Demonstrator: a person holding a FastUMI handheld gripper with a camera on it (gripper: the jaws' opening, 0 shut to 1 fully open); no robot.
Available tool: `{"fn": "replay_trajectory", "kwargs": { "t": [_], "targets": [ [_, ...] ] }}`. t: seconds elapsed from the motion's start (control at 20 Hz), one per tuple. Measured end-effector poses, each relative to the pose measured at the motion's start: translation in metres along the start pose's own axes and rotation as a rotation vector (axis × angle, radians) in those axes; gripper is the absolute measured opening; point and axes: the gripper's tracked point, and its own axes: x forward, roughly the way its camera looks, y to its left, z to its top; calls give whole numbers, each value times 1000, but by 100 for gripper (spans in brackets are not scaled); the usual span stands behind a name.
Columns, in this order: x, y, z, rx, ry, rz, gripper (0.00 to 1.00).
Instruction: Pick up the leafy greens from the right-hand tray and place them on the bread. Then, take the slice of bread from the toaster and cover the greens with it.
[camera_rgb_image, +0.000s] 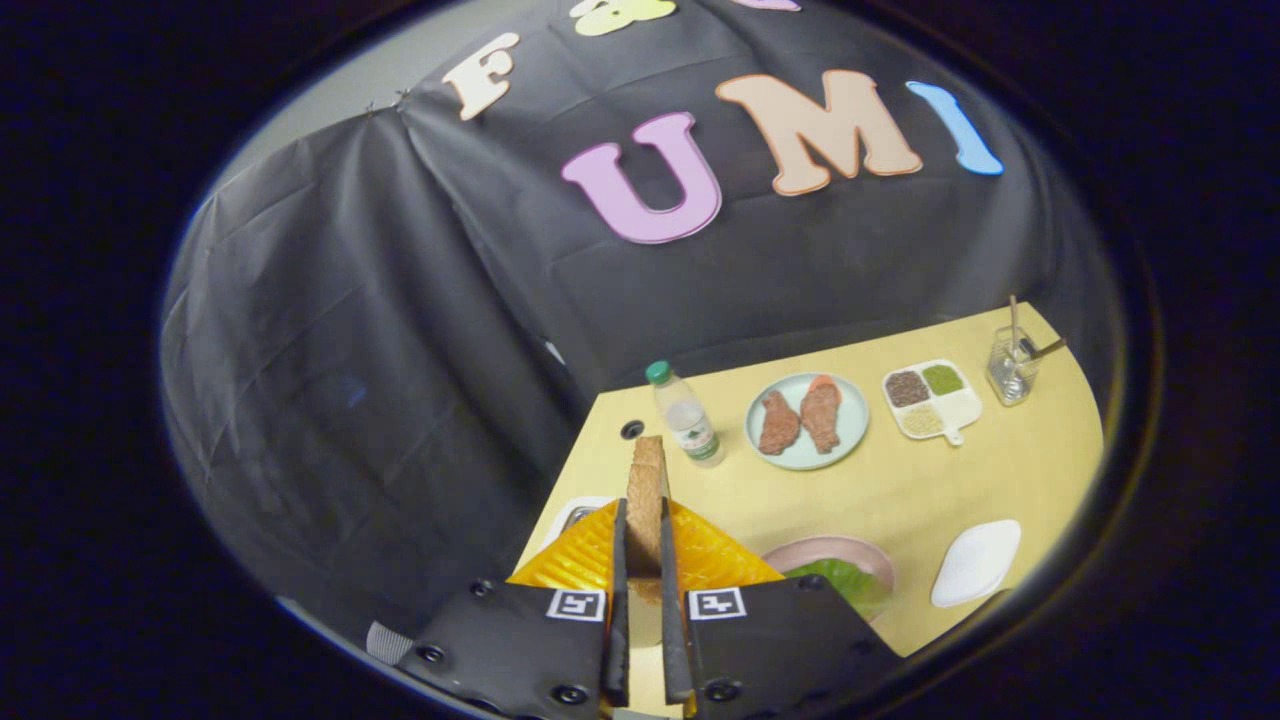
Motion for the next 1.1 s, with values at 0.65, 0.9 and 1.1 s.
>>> {"fn": "replay_trajectory", "kwargs": {
  "t": [0.65, 0.9, 1.1],
  "targets": [
    [17, -127, -75, 354, 44, 162, 16],
    [33, -157, -128, 413, 116, 164, 16],
    [45, -182, -151, 454, 126, 109, 16]
  ]
}}
